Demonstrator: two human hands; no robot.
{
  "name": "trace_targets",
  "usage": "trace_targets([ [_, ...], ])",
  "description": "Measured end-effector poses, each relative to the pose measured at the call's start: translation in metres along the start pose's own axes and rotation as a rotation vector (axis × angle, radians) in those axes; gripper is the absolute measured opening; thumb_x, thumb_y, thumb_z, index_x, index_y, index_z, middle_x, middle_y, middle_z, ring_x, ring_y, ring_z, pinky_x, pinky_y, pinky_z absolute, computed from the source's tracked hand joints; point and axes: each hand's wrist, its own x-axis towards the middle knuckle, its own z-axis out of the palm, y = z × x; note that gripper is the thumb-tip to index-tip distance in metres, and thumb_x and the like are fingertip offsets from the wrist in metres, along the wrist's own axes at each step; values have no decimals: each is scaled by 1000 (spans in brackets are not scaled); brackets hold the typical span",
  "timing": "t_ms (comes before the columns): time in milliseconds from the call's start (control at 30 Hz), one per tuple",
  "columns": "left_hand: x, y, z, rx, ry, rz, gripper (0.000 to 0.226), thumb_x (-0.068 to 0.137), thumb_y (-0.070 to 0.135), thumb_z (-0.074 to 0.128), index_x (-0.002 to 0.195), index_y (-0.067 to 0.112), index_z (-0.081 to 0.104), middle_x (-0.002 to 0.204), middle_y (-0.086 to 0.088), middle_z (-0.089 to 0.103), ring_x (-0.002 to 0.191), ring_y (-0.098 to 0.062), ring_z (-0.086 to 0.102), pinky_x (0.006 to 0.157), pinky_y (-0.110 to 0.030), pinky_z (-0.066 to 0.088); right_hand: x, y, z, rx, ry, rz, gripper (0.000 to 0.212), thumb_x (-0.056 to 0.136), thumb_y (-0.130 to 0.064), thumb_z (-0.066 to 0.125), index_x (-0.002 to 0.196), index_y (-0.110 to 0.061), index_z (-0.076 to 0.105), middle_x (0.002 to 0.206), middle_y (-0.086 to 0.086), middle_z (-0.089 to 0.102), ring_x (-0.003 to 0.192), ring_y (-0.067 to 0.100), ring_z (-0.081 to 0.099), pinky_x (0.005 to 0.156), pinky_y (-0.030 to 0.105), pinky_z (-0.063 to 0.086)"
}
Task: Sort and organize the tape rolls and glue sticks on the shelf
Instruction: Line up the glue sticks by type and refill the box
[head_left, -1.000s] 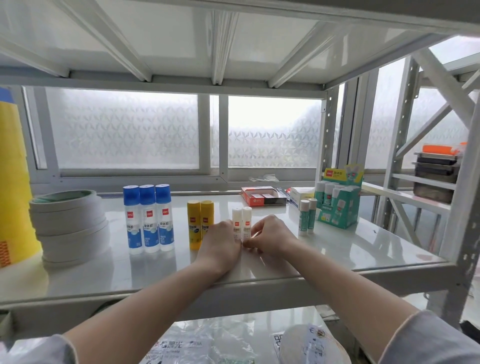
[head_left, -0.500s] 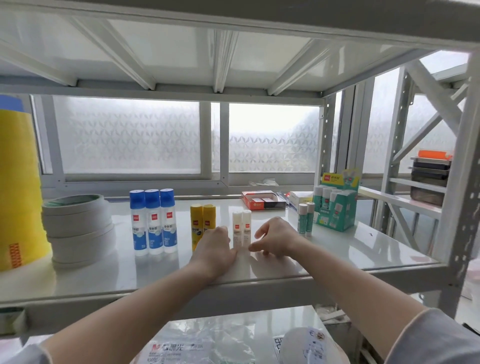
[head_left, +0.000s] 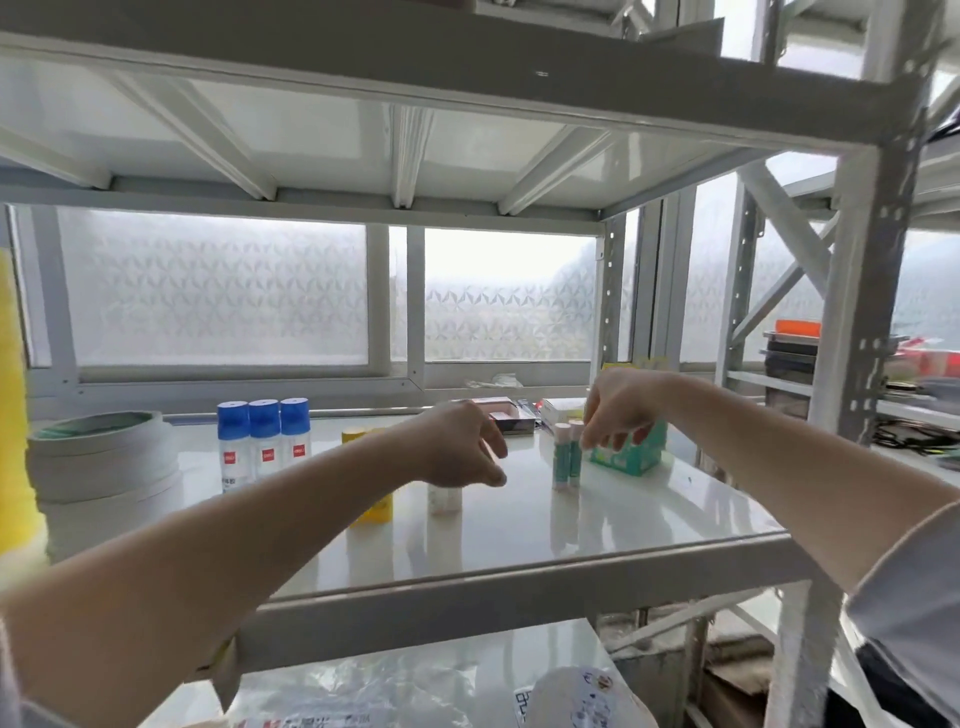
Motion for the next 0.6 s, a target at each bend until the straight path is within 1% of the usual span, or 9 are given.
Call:
trace_targets([
  [33,8,6,2,-3,14,20,37,82,23,70,118,14,65,113,0,69,102,-17,64,92,-27,50,3,8,-6,-11,42,25,33,84,-23,70,108,-1,68,80,2,68,84,17,68,58,21,53],
  [67,17,11,6,9,20,35,41,82,24,70,121,14,63,116,0,68,105,-17,63,94,-28,49,7,17,-9,-18,80,48,34,83,-24,71,108,-1,67,85,4,69,87,17,69,54,19,53],
  [100,26,15,11,36,23,48,44,82,26,69,124,14,61,121,0,65,110,-18,61,97,-29,47,12,25,-11,-25,114,67,35,83,-24,72,108,-1,66,92,7,70,89,18,70,54,19,53],
  [167,49,23,18,110,30,70,51,84,31,67,131,16,54,132,0,58,120,-19,54,103,-32,43,22,38,-12,-36,167,88,37,81,-23,73,110,-1,64,100,10,70,92,20,69,62,23,57],
  [233,73,29,24,153,52,88,55,86,34,63,135,14,49,137,-2,53,125,-22,49,104,-32,41,32,47,-11,-44,194,90,38,80,-22,74,109,0,63,102,12,69,93,22,68,70,27,58],
  [300,95,35,29,218,76,112,56,88,38,58,136,11,47,136,-7,53,124,-26,49,103,-34,41,43,54,-11,-68,213,79,37,80,-22,74,108,-1,62,101,11,69,91,22,68,76,32,59],
  [367,117,39,36,284,76,122,56,87,40,58,134,9,48,135,-10,53,123,-27,50,102,-37,43,56,61,-11,-102,244,66,36,79,-23,74,108,-5,60,99,8,67,87,20,66,80,35,59],
  [500,148,43,53,352,30,106,60,85,48,61,131,11,48,127,-8,58,116,-26,54,96,-41,47,78,71,-7,-180,260,67,32,81,-23,71,106,-9,57,96,5,65,85,19,67,79,37,59],
  [600,162,44,61,442,2,107,60,84,54,59,126,13,51,122,-8,59,109,-28,57,88,-39,50,91,79,-3,-167,273,72,26,81,-20,70,100,-8,57,93,7,68,80,19,70,76,37,60],
])
